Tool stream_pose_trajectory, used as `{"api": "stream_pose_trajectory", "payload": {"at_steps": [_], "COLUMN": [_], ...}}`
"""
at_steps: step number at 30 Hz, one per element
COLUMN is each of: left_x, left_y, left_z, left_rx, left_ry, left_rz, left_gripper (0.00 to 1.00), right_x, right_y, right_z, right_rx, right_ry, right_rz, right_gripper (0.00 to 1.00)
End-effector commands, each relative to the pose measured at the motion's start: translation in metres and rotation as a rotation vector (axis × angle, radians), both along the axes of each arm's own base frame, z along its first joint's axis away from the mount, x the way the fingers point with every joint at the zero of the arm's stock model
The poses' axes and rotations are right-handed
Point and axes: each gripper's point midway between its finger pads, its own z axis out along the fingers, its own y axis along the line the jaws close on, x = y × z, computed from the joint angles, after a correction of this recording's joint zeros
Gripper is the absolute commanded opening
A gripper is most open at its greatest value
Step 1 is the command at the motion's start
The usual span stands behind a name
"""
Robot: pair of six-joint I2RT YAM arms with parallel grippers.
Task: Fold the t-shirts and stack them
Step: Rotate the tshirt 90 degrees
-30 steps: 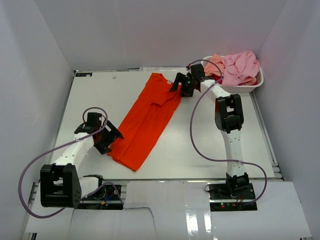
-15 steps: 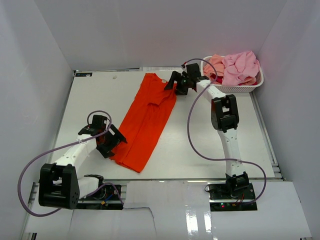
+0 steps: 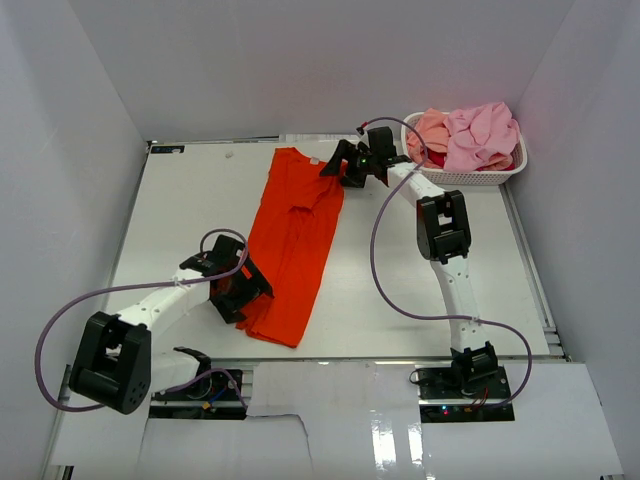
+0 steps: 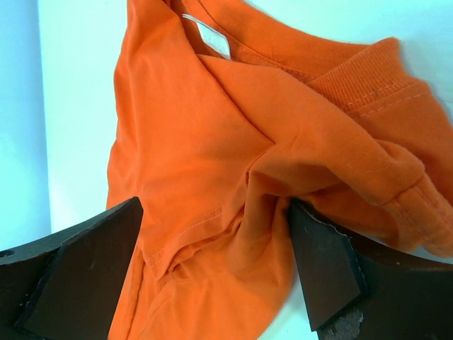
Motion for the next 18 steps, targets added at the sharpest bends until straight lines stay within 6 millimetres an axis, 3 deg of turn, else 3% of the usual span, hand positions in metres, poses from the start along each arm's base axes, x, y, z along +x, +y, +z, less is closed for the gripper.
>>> {"api": "stream_pose_trajectory", "payload": {"at_steps": [1, 13, 18], "left_x": [0.001, -0.009, -0.01], "left_y": [-0.012, -0.062, -0.073], "left_z": [0.0, -0.001, -0.001], "left_rx": [-0.004, -0.009, -0.009], "left_ry": [0.0, 0.027, 0.029], "left_rz": [0.008, -0.084, -0.099], "left_gripper": [0.98, 0.98, 0.98], "right_x": [-0.001, 0.011, 0.01], "right_y": [0.018, 0.033, 0.037], "right_z": [0.005, 0.021, 0.022], "right_rx": [0.073, 0.18, 0.185], "right_ry": [-0.011, -0.049, -0.055], "right_rz": [0.04, 0.052, 0.058], "right_gripper": [0.9, 0.9, 0.9]}}
